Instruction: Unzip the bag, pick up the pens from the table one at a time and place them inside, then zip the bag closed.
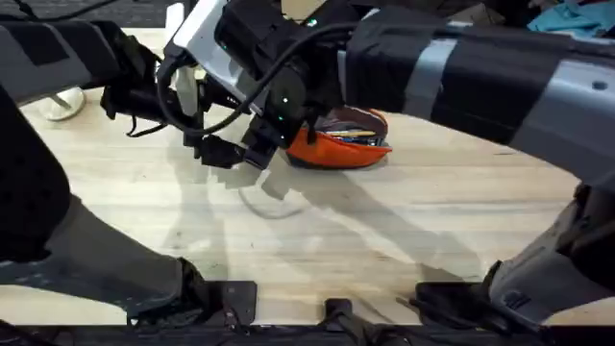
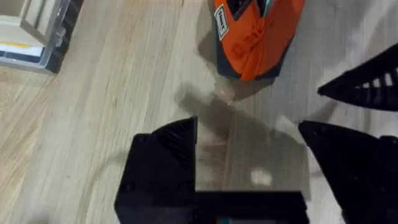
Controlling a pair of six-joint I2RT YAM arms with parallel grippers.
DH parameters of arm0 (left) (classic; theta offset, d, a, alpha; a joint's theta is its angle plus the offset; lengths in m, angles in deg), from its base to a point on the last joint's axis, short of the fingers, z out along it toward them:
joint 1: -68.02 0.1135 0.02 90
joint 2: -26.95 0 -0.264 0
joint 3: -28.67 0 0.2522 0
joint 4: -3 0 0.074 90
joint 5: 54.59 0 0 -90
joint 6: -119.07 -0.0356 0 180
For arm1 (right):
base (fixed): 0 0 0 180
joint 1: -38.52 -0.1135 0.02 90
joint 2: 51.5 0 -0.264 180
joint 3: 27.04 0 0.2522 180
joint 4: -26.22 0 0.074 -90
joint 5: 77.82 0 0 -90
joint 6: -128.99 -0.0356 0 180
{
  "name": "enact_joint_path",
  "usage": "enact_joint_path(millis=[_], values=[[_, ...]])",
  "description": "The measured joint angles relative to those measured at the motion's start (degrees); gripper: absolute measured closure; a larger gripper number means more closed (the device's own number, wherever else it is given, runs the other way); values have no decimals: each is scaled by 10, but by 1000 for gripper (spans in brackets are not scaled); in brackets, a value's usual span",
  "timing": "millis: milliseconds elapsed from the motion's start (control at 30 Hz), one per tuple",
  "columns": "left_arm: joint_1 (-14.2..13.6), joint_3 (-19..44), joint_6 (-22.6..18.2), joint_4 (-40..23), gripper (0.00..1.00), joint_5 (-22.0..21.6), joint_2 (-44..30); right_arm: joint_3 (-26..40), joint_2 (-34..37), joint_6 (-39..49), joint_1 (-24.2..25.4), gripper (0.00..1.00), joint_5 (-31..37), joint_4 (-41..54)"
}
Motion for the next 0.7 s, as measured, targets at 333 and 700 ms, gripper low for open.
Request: enact_joint_path(millis=[333,700], values=[[0,0,9,0,7,-14,0,3,5,-10,24,22,-6,0],[4,-3,12,1,8,-32,-18,11,24,-24,27,22,-17,23]])
